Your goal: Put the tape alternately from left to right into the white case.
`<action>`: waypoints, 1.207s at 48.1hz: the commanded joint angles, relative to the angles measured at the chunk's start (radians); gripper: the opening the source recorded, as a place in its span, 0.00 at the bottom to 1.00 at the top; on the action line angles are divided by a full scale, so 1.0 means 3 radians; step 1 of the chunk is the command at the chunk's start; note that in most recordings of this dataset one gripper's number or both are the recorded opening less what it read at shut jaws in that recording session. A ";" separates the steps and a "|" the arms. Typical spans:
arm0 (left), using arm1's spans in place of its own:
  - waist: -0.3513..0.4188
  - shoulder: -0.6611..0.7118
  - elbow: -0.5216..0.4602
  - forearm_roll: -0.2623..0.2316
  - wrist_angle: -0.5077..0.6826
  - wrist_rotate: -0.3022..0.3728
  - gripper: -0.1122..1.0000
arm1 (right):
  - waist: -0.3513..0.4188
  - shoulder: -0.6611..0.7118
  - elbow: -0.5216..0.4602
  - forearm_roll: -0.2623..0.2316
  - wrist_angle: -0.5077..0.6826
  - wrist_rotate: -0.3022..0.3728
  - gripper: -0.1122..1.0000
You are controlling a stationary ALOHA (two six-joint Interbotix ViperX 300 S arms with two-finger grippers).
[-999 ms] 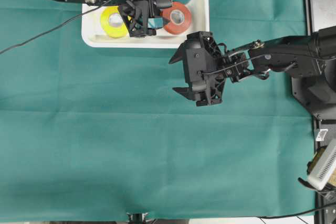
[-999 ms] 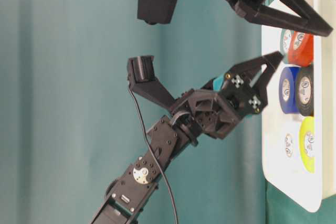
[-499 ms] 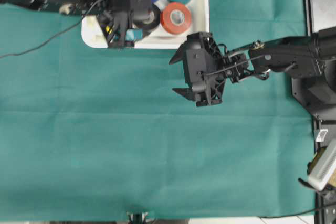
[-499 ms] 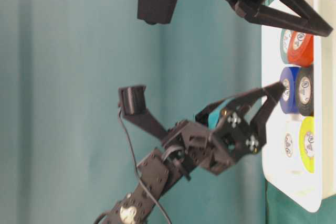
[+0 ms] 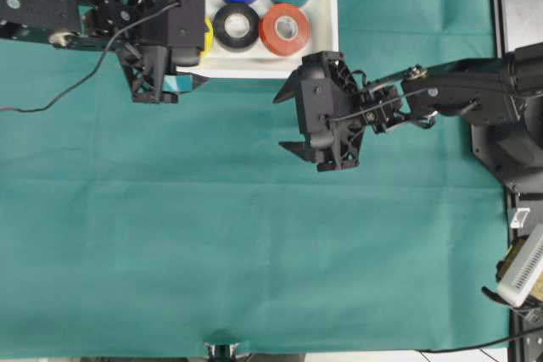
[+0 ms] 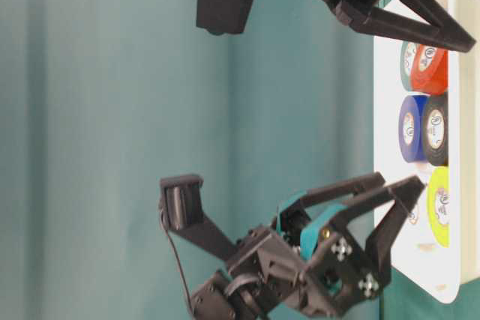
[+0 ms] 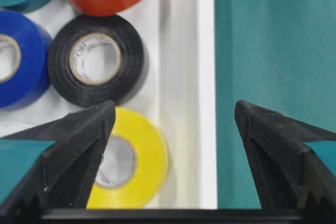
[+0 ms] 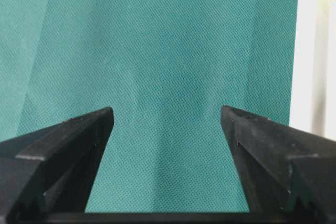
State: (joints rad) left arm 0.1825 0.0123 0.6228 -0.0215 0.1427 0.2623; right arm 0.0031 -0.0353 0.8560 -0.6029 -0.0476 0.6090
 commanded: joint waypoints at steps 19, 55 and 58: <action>-0.0307 -0.0353 0.0343 -0.0010 -0.0026 -0.0005 0.96 | 0.0010 -0.0036 -0.0031 0.0005 -0.0026 0.0005 0.88; -0.0593 -0.0941 0.1161 -0.0020 -0.0486 -0.0210 0.95 | 0.0010 -0.0036 -0.0066 0.0005 -0.0031 0.0005 0.88; -0.0598 -0.0956 0.1202 -0.0015 -0.0562 -0.0210 0.95 | 0.0010 -0.0036 -0.0072 0.0005 -0.0031 0.0005 0.88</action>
State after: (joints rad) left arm 0.0077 -0.2516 0.9833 -0.0245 0.0061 0.2010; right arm 0.0031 -0.0353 0.8544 -0.6029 -0.0476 0.6090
